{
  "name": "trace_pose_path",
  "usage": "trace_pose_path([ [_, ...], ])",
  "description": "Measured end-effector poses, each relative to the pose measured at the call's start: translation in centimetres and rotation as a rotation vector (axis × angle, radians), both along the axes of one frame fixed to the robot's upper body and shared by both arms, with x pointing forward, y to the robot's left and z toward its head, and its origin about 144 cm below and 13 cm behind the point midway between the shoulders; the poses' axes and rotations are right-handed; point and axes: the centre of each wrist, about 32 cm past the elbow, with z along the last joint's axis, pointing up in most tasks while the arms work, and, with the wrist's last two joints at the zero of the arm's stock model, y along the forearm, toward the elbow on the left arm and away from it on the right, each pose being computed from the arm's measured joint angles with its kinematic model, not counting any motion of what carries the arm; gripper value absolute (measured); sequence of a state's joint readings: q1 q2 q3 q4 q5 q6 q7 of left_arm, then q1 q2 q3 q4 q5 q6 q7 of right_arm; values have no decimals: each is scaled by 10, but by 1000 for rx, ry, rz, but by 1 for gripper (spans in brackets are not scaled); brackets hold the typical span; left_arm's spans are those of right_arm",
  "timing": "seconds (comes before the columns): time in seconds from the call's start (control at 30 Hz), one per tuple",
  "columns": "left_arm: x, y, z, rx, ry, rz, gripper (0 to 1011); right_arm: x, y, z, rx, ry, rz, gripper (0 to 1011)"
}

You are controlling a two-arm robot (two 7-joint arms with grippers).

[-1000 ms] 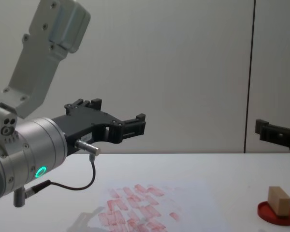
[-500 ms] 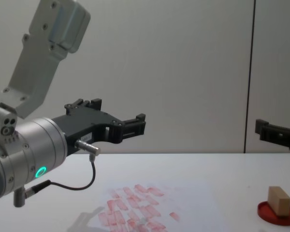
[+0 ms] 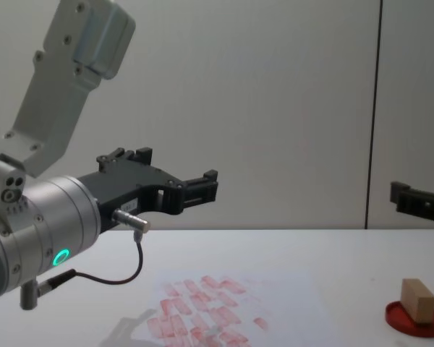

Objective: Use the one hand to pick up the stamp and affix it onto the A4 paper.

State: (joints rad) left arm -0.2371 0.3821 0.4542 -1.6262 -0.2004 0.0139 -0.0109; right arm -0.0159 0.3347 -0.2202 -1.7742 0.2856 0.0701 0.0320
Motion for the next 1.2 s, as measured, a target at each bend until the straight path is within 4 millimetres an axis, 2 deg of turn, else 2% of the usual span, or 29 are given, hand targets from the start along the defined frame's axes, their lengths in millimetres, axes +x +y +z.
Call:
trace_pose_path([
  [0.57, 0, 0, 0, 0, 0, 0, 993, 6, 5, 11, -6, 131, -103, 1003],
  [1.2, 0, 0, 0, 0, 0, 0, 993, 20, 28, 11, 14, 293, -157, 1003],
])
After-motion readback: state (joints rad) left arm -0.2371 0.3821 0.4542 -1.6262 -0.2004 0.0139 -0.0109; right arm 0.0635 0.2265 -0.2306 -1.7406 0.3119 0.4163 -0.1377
